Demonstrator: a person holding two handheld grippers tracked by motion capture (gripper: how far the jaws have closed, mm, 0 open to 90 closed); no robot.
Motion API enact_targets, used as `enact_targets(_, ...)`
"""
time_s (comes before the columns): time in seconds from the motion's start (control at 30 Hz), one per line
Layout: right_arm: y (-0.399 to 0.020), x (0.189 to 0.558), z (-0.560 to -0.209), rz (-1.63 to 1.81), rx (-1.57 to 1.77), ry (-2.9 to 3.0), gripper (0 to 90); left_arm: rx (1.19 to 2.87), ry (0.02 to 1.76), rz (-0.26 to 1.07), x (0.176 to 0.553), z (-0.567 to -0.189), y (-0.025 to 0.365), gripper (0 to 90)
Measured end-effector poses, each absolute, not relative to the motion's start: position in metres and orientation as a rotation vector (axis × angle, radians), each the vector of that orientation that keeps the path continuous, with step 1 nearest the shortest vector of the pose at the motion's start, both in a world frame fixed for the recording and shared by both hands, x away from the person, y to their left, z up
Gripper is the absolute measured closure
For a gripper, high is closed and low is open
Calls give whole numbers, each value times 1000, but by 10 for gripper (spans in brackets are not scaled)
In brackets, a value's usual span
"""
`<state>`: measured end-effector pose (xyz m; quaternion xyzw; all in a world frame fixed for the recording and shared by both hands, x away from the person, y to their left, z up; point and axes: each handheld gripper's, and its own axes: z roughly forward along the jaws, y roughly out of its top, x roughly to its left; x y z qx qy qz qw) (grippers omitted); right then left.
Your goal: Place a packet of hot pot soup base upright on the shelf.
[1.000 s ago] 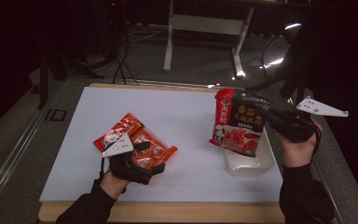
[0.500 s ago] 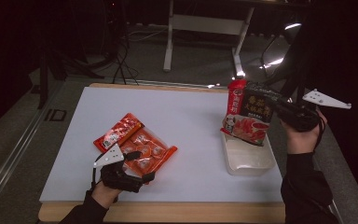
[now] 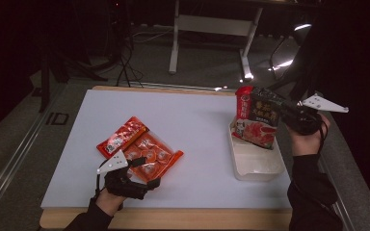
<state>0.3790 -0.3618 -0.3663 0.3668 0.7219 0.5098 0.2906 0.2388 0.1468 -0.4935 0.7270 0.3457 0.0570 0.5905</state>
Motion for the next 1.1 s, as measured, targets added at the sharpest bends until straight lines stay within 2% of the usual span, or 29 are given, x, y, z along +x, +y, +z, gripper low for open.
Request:
enact_targets(0.37,-364,387,-385,1474,974,1976,765,1705,820,124,241,-500,146,16)
enact_targets(0.83,-365,386,-409,1421,1030,2024,734,1675,795,149,241,-501,151,16)
enact_targets(0.93,-383,380,-421,1462,1084,1974,723,1670,773,174,241,-502,150,16)
enact_targets(1.03,-389,378,-424,1474,1126,1963,681,1671,788,170,242,-502,151,17)
enact_targets(1.07,-394,377,-424,1519,1158,1960,569,1672,794,166,243,-502,152,17)
enact_targets(1.1,-395,375,-422,1518,1168,1950,514,1673,795,167,243,-503,152,17)
